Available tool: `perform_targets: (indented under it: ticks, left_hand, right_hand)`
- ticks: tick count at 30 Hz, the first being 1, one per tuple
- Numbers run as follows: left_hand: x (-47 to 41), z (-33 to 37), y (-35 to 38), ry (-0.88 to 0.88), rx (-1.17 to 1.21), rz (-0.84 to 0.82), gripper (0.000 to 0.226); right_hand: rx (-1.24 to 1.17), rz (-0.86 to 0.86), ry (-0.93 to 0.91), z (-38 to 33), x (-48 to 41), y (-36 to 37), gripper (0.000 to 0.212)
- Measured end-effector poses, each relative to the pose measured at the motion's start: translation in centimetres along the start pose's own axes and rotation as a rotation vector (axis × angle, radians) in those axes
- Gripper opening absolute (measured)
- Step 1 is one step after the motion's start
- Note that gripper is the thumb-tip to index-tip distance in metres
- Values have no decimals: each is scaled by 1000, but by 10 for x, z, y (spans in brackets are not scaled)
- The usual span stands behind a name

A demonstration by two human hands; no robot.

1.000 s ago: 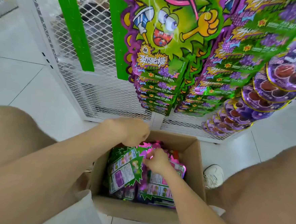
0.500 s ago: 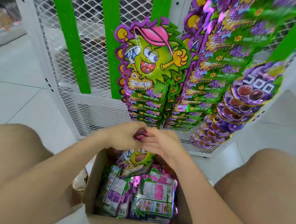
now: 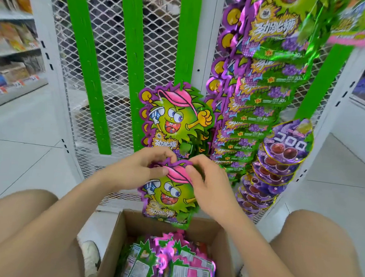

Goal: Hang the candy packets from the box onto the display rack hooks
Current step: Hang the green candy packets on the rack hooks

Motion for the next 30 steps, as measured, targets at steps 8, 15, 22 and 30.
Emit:
perform_targets:
  ticks: [8,15,22,30]
  left_hand:
    - [-42,113,-67,140,8,601,58]
    - [-90,133,-112,6,297,657,29]
    - [-83,135,-113,-88,260,481,58]
    - [-84,127,-107,-47,375,317,77]
  right_hand:
    - [196,418,-271,-65,-85,-85,19]
    - [225,527,-329,-92,-153,-107,22]
    - [232,481,-328,-100,-188,-99,11]
    - [187,459,-269,-92,-184,-93,13]
Point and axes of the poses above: each hand's wrist, its own x-axis away from the middle knuckle, its own y-axis out of the palm, z = x × y, the point moved 3 cm from there along -x, towards the middle knuckle, and after that the axes turned 6 degrees about -y, right-handed, at the moved point
